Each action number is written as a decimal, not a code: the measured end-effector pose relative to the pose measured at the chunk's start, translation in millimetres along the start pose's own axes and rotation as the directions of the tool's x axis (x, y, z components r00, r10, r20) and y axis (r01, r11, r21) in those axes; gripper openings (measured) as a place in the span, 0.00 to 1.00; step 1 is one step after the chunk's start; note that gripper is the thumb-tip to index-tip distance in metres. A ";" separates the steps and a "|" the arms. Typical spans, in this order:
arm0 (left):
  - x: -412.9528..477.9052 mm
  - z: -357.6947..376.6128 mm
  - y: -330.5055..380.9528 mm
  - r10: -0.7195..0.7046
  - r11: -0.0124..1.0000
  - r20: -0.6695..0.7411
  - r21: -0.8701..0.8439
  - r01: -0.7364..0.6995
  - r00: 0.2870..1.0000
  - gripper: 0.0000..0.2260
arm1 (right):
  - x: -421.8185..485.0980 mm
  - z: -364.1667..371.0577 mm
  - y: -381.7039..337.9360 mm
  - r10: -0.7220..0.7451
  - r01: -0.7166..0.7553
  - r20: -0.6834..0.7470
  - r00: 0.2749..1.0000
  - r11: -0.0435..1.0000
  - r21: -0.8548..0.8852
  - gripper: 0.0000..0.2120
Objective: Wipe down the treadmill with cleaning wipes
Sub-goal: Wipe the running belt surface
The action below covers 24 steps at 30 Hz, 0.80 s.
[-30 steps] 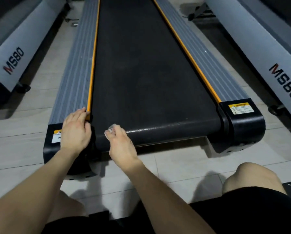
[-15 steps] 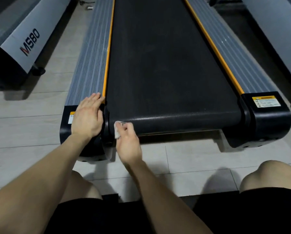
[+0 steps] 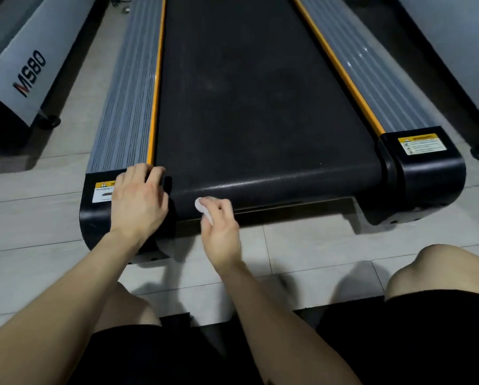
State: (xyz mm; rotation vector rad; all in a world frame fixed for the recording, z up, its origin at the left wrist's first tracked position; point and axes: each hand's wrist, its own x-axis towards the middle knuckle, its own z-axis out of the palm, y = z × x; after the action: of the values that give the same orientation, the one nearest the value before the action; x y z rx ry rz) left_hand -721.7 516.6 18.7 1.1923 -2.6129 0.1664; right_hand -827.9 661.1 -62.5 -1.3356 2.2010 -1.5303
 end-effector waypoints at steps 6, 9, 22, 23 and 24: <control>12.3 3.6 64.2 0.198 0.970 0.011 -0.145 -0.194 0.980 0.18 | 63.9 -170.5 114.8 0.347 -0.453 -0.718 0.603 0.890 0.050 0.16; 25.0 6.4 96.4 0.251 0.957 0.145 -0.182 -0.224 0.957 0.29 | 62.6 -132.2 80.6 0.322 -0.373 -0.650 0.688 0.926 0.065 0.21; 32.5 20.3 118.7 0.232 0.970 0.205 0.020 -0.241 0.951 0.34 | 71.2 -207.7 139.6 0.429 -0.533 -0.805 0.410 0.829 0.169 0.16; 31.6 20.7 118.9 0.226 0.972 0.198 0.011 -0.233 0.954 0.35 | 65.0 -186.5 131.2 0.432 -0.493 -0.793 0.430 0.848 0.194 0.17; 31.4 21.8 118.5 0.218 0.975 0.196 0.003 -0.223 0.956 0.35 | 54.3 -163.2 121.2 0.435 -0.448 -0.753 0.493 0.869 0.209 0.18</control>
State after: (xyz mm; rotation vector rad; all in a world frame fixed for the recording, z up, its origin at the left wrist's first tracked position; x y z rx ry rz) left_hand -835.0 567.0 7.4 0.9651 -2.9219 0.1312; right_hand -1021.7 743.2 -65.5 0.0802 2.6805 -2.0856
